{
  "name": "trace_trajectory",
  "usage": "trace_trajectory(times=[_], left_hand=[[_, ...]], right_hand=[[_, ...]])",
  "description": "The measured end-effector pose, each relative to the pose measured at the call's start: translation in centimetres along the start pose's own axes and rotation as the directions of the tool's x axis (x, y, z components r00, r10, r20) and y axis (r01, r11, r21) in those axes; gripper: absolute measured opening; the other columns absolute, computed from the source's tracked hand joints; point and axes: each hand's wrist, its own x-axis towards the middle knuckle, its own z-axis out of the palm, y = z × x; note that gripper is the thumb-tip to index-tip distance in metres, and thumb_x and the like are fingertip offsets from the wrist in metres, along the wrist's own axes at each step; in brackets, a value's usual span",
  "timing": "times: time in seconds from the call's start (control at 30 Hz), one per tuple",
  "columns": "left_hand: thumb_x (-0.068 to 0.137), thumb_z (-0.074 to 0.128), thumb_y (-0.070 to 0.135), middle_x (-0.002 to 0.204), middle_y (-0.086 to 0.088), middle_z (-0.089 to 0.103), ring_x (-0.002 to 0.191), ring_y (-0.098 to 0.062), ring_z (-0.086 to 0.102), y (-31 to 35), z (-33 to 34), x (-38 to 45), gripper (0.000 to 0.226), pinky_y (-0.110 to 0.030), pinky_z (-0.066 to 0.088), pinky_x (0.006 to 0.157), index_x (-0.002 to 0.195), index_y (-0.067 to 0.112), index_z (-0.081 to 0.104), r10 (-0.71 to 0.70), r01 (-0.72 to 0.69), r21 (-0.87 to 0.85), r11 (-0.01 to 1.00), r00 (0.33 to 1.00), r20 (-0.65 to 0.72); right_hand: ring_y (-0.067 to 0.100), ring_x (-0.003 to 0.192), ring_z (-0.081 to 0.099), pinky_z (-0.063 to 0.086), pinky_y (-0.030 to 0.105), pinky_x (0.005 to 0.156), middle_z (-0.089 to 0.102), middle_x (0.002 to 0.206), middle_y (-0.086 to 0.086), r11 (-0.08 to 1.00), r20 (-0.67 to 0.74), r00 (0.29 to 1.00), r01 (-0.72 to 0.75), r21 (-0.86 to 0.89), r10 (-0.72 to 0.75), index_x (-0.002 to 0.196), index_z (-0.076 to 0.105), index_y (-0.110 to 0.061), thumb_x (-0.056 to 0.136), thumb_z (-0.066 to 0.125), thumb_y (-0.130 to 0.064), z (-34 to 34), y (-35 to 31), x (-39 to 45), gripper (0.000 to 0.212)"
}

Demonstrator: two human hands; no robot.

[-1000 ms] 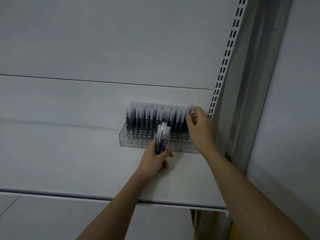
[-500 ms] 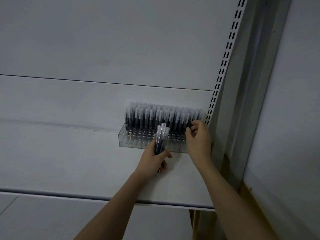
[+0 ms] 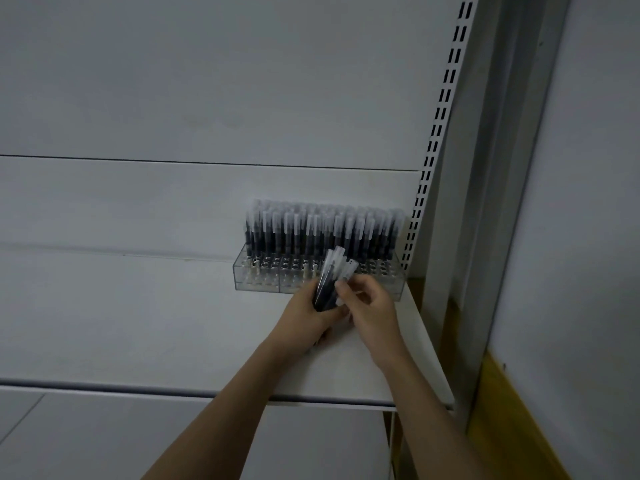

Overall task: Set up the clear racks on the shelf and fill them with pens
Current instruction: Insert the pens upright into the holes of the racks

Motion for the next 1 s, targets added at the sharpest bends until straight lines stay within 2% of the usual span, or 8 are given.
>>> trace_trajectory(times=[0.07, 0.13, 0.37, 0.47, 0.6, 0.7, 0.8, 1.0], left_hand=[[0.087, 0.073, 0.01, 0.064, 0.013, 0.064, 0.051, -0.008, 0.054, 0.12, 0.2, -0.25, 0.029, -0.025, 0.042, 0.046, 0.111, 0.02, 0.061, 0.025, -0.026, 0.03, 0.999, 0.999, 0.021], [0.086, 0.075, 0.014, 0.063, 0.009, 0.061, 0.05, -0.012, 0.05, 0.04, 0.21, -0.24, 0.03, -0.026, 0.04, 0.045, 0.112, 0.021, 0.061, 0.022, -0.022, 0.023, 0.999, 1.0, 0.02], [0.092, 0.068, 0.025, 0.065, 0.0, 0.056, 0.05, -0.019, 0.048, 0.2, 0.14, -0.03, 0.016, -0.029, 0.039, 0.044, 0.105, 0.021, 0.061, -0.015, 0.015, 0.005, 1.0, 0.999, -0.033], [0.097, 0.061, 0.023, 0.069, 0.001, 0.061, 0.05, -0.016, 0.05, 0.31, 0.07, -0.15, 0.012, -0.028, 0.039, 0.043, 0.109, 0.023, 0.061, -0.016, 0.015, -0.005, 1.0, 0.999, -0.044], [0.098, 0.06, 0.02, 0.057, 0.012, 0.061, 0.043, -0.009, 0.048, 0.32, 0.15, -0.29, 0.015, -0.024, 0.04, 0.042, 0.112, 0.022, 0.061, 0.016, -0.014, 0.051, 0.999, 0.999, -0.036], [0.098, 0.06, 0.021, 0.06, 0.008, 0.061, 0.045, -0.012, 0.048, 0.18, 0.19, -0.28, 0.016, -0.025, 0.041, 0.043, 0.114, 0.022, 0.061, 0.014, -0.012, 0.047, 0.999, 0.999, -0.035], [0.097, 0.061, 0.026, 0.077, 0.001, 0.068, 0.052, -0.008, 0.055, 0.22, 0.13, -0.18, 0.02, -0.025, 0.045, 0.048, 0.117, 0.024, 0.061, -0.011, 0.013, 0.068, 0.998, 0.999, -0.038], [0.093, 0.066, 0.017, 0.075, -0.011, 0.067, 0.055, -0.018, 0.055, -0.23, -0.07, 0.04, 0.022, -0.031, 0.046, 0.052, 0.114, 0.02, 0.061, -0.012, 0.012, 0.063, 0.998, 1.0, -0.002]], right_hand=[[0.011, 0.082, 0.067, 0.051, 0.022, 0.068, 0.071, 0.088, -0.002, 1.0, 0.0, 1.0, -0.007, 0.003, 0.007, 0.096, 0.068, -0.02, 0.09, 0.07, -0.027, -0.06, 0.04, 0.08, 0.009], [0.013, 0.082, 0.067, 0.051, 0.024, 0.069, 0.071, 0.087, -0.001, 1.0, 0.009, 1.0, -0.014, 0.011, 0.014, 0.094, 0.069, -0.019, 0.091, 0.069, -0.026, -0.16, 0.11, 0.06, 0.008], [0.007, 0.068, 0.062, 0.047, 0.018, 0.061, 0.066, 0.073, 0.0, 1.0, 0.03, 0.999, -0.022, 0.021, 0.021, 0.088, 0.067, -0.011, 0.097, 0.06, -0.021, -0.35, -0.09, -0.05, 0.015], [0.009, 0.068, 0.062, 0.048, 0.023, 0.06, 0.067, 0.078, 0.004, 0.998, -0.003, 0.999, -0.054, 0.032, 0.055, 0.094, 0.067, -0.012, 0.099, 0.058, -0.021, -0.38, 0.08, 0.14, 0.014], [0.013, 0.07, 0.065, 0.048, 0.027, 0.06, 0.071, 0.083, 0.006, 0.991, -0.051, 0.994, -0.094, 0.095, 0.099, 0.099, 0.068, -0.014, 0.1, 0.055, -0.019, -0.55, 0.34, 0.5, 0.014], [0.017, 0.075, 0.067, 0.05, 0.027, 0.061, 0.072, 0.089, 0.007, 0.994, -0.039, 0.996, -0.08, 0.077, 0.083, 0.103, 0.068, -0.016, 0.103, 0.051, -0.019, -0.48, 0.44, 0.48, 0.018], [0.015, 0.078, 0.066, 0.052, 0.026, 0.062, 0.072, 0.092, 0.004, 0.996, -0.028, 0.998, -0.058, 0.066, 0.06, 0.104, 0.066, -0.027, 0.106, 0.042, -0.019, -0.46, 0.27, 0.37, 0.025], [0.02, 0.085, 0.068, 0.056, 0.027, 0.064, 0.072, 0.098, 0.006, 0.994, -0.042, 0.996, -0.073, 0.076, 0.076, 0.109, 0.063, -0.031, 0.107, 0.038, -0.019, -0.4, 0.31, 0.6, 0.027]])
